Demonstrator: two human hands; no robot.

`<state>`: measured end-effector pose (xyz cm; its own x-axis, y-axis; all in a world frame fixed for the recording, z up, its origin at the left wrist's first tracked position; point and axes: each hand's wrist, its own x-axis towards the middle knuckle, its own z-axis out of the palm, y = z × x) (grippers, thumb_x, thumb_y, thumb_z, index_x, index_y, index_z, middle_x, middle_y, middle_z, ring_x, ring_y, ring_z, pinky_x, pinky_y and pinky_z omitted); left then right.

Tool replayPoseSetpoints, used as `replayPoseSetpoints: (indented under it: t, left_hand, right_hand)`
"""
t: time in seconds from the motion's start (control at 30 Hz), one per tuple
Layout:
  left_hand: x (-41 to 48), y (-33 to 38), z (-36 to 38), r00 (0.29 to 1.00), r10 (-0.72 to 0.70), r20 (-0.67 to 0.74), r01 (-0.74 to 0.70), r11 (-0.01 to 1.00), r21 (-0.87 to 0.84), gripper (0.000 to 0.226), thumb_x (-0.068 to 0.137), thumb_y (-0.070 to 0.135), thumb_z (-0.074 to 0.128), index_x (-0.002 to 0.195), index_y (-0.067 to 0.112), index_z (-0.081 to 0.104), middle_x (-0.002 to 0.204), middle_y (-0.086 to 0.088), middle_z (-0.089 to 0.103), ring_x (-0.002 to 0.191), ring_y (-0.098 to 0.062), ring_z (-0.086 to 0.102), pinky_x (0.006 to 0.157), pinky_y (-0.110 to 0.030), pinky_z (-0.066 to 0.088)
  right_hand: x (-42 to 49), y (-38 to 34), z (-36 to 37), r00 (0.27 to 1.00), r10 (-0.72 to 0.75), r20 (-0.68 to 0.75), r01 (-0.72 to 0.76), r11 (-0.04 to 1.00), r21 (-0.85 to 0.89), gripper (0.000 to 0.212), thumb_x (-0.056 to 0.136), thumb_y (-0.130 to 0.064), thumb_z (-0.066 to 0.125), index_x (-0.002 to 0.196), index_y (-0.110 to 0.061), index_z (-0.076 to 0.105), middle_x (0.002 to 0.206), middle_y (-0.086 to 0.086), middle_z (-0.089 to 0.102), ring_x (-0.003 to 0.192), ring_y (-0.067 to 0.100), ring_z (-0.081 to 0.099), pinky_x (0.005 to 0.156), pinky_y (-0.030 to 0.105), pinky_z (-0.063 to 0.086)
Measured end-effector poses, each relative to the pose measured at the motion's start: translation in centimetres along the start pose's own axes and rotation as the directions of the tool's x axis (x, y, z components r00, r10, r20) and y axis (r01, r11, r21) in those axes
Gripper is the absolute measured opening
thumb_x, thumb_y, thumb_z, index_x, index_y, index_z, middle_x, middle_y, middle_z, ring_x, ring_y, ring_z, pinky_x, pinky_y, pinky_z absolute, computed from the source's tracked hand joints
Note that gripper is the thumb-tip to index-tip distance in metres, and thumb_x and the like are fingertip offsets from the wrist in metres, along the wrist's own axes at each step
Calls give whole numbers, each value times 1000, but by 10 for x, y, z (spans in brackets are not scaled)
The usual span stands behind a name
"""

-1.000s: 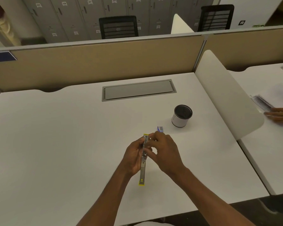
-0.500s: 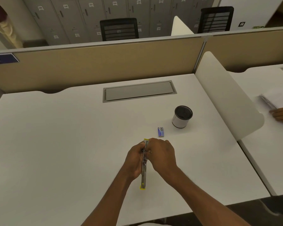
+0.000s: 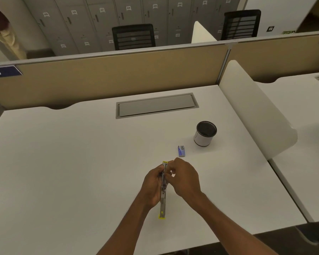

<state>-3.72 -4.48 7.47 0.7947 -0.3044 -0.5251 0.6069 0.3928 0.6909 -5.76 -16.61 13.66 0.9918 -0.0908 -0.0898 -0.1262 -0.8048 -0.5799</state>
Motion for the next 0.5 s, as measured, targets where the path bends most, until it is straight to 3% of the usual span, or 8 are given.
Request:
replayPoseSetpoints:
  t: [0.07, 0.17, 0.3, 0.4, 0.5]
  left_hand:
    - [2, -1, 0, 1000, -4, 12, 4, 1000, -24, 44, 107, 19, 42, 94, 9, 83, 87, -8, 75, 76, -15, 71, 73, -27, 56]
    - [4, -2, -1, 1000, -3, -24, 2, 1000, -18, 47, 108, 20, 43, 87, 13, 84, 82, -6, 73, 67, -11, 69, 60, -22, 54]
    - [5, 1, 1, 1000, -15, 3, 15, 999, -45, 49, 108, 17, 39, 89, 8, 84, 81, -7, 77, 67, -11, 73, 62, -22, 58]
    - [3, 7, 3, 1000, -30, 8, 31, 991, -130, 38, 103, 17, 46, 119, -4, 74, 90, -8, 70, 72, -13, 64, 68, -23, 52]
    - [14, 6, -4, 998, -46, 34, 51, 977, -205, 49, 92, 22, 61, 134, -3, 65, 103, -10, 64, 80, -14, 59, 72, -24, 48]
  right_hand:
    - [-1, 1, -1, 1000, 23, 1, -23, 996, 85, 12, 88, -27, 70, 81, -29, 61, 87, -11, 58, 78, 9, 53, 64, 13, 37]
    - [-1, 4, 1, 999, 28, 45, -33, 992, 118, 33, 91, -27, 66, 71, -38, 43, 78, -14, 45, 69, 5, 47, 57, 12, 30]
    - [4, 7, 2, 999, 33, 39, -43, 953, 301, 29, 89, -22, 68, 72, -39, 51, 91, -10, 57, 76, 4, 56, 68, 18, 47]
    - [11, 10, -4, 991, 122, 53, -132, 851, 508, 16, 90, -14, 67, 80, -24, 61, 99, -4, 66, 84, 17, 66, 77, 30, 56]
    - [20, 15, -10, 977, 182, 113, -212, 752, 624, 9, 92, -9, 61, 86, -3, 63, 84, 3, 73, 74, 16, 71, 69, 28, 61]
